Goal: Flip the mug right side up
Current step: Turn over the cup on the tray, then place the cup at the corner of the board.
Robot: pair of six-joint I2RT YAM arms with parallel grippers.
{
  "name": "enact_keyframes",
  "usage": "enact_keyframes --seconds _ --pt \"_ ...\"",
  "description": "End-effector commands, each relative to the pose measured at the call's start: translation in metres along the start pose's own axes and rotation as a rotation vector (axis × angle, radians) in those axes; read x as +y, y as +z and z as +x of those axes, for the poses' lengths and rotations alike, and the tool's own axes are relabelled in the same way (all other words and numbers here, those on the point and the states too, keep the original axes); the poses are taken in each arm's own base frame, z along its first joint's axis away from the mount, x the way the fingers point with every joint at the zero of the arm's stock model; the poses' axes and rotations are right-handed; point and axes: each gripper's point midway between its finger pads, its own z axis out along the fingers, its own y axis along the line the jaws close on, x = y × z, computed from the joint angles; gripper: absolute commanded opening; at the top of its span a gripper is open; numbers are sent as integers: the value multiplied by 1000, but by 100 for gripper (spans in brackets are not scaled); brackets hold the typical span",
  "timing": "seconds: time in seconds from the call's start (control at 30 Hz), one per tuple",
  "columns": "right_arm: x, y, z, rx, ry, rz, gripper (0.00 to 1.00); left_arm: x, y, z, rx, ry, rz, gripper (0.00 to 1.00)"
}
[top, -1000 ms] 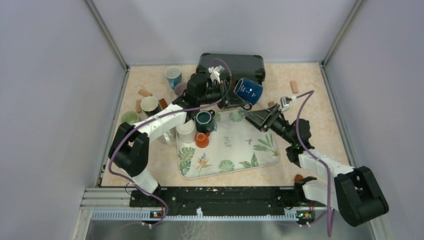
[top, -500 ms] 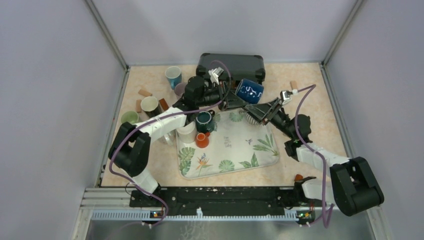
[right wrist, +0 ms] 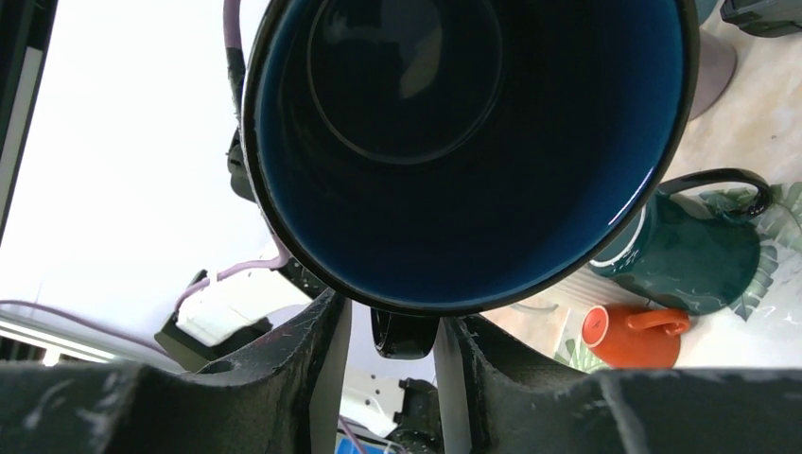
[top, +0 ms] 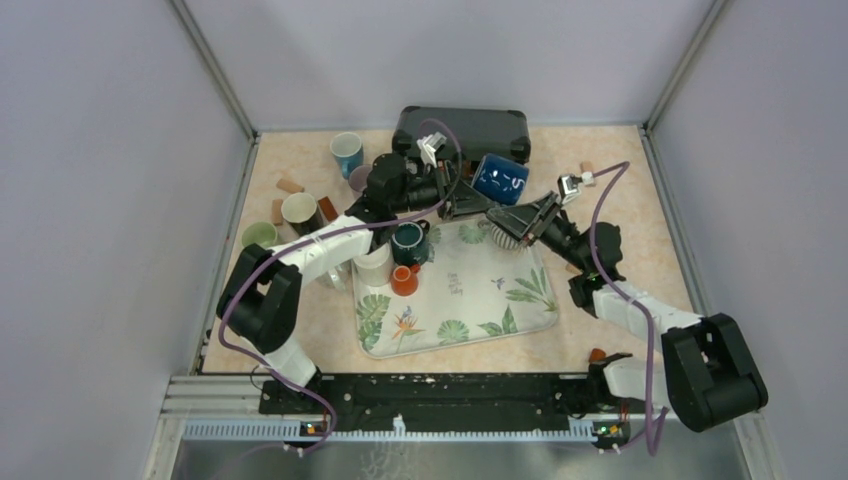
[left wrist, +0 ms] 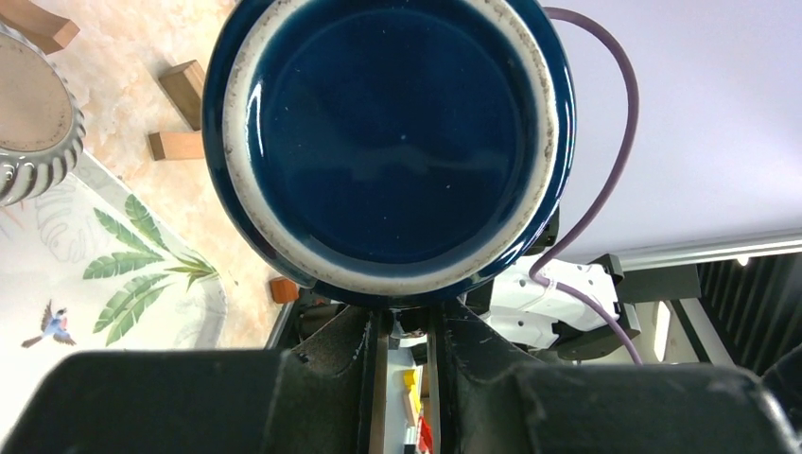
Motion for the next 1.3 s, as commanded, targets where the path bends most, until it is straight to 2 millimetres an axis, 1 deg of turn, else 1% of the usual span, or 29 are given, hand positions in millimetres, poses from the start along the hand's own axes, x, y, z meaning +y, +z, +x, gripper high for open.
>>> enact_keyframes --seconds 0.0,0.17,0.3,0.37,0.53,0.6,0.7,0.77,0.8,0.87,1.0,1.2,1.27 --pt "34 8 -16 -29 -114 -82 36 -44 -3 6 21 128 134 0" --pt "34 8 -17 -34 -122 -73 34 -44 -1 10 31 130 137 0" --pt "32 9 -18 -36 -127 -63 27 -46 -2 11 32 137 136 0" --pt "33 8 -18 -39 -133 -58 22 -45 -2 12 34 143 131 0" --pt "32 7 -21 -48 -170 -18 2 -40 -3 13 38 172 106 0" --pt "31 6 -23 -54 -192 6 0 -37 -3 11 34 194 85 0" --pt "31 5 -26 -64 -232 51 0 -33 -2 9 23 222 64 9" --pt "32 3 -29 -71 -270 79 0 -31 -2 8 16 232 59 21" --pt "33 2 -31 -77 -283 90 0 -30 -1 7 12 235 58 24" --pt "32 0 -32 -80 -304 117 0 -28 -1 7 1 238 64 35" --pt "29 -4 -35 -86 -328 166 0 -25 1 4 -16 244 69 51" --pt "20 -12 -42 -105 -373 265 0 -15 2 4 -16 258 44 71" --pt "16 -15 -45 -112 -398 309 0 -11 1 4 -21 269 23 75"
